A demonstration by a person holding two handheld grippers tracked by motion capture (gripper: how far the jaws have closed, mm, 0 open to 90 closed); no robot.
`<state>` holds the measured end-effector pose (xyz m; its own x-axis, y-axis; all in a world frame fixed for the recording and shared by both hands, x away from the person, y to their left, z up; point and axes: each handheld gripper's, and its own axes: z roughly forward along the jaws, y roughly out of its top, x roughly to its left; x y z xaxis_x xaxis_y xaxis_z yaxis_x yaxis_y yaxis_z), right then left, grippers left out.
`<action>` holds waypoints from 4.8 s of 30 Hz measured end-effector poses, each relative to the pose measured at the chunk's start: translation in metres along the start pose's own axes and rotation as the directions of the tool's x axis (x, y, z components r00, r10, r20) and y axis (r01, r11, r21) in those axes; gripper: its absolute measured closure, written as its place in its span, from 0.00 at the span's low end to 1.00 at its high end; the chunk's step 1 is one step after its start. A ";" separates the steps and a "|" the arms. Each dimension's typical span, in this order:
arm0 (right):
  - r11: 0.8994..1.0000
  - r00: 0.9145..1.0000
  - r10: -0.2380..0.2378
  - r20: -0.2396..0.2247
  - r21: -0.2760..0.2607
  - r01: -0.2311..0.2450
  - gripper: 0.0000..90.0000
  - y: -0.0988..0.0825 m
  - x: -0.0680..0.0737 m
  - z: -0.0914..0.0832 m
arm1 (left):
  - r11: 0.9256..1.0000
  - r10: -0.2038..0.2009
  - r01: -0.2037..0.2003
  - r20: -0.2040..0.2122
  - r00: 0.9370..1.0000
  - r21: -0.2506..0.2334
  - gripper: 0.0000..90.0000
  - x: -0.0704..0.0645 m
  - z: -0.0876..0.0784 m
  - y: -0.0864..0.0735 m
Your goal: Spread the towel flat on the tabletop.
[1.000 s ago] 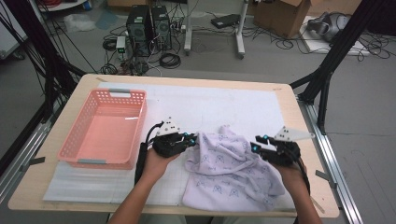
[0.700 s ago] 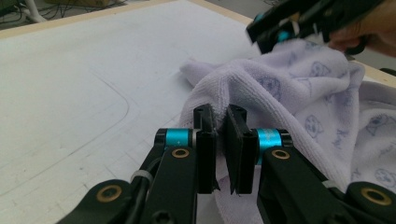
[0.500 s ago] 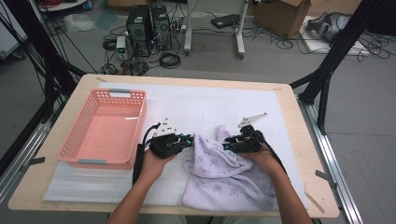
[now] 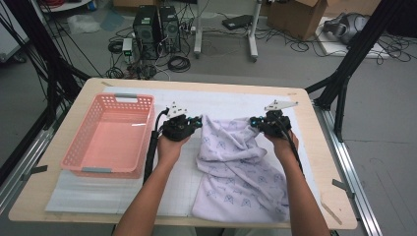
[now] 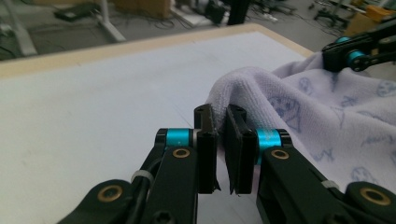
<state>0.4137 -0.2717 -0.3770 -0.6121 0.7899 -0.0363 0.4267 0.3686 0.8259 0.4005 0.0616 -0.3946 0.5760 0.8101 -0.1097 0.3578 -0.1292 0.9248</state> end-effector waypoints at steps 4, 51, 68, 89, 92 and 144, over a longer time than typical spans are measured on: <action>0.997 0.984 0.052 0.170 -0.067 -0.041 0.97 0.012 -0.009 -0.004 | 0.995 -0.100 0.100 -0.040 0.994 -0.018 0.89 0.013 0.003 0.001; 0.980 0.979 0.199 0.050 0.010 -0.200 0.67 -0.079 -0.016 -0.028 | 0.972 -0.191 0.200 -0.085 0.978 0.123 0.61 0.023 -0.016 -0.060; 0.988 1.000 0.011 -0.029 0.153 -0.007 0.93 -0.051 0.044 0.041 | 0.977 -0.158 0.166 -0.061 0.985 0.137 0.55 0.017 -0.016 -0.064; 0.944 0.878 0.326 0.351 -0.067 -0.324 0.92 -0.088 -0.049 -0.054 | 0.980 -0.122 0.117 0.018 0.992 0.161 0.51 0.002 -0.014 -0.064; 0.951 0.902 0.309 0.300 -0.075 -0.301 0.83 -0.089 -0.045 -0.057 | 0.981 -0.107 0.096 0.057 0.993 0.169 0.49 -0.002 -0.018 -0.062; 0.986 0.968 0.147 0.204 -0.103 -0.128 0.77 -0.078 0.011 -0.028 | 0.993 -0.031 0.037 -0.058 0.998 0.109 0.60 -0.019 -0.041 -0.068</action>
<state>0.3544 -0.3055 -0.4260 -0.3937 0.9188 -0.0290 0.4302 0.2121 0.8775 0.3353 0.0786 -0.4401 0.5208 0.8457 -0.1165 0.4569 -0.1608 0.8749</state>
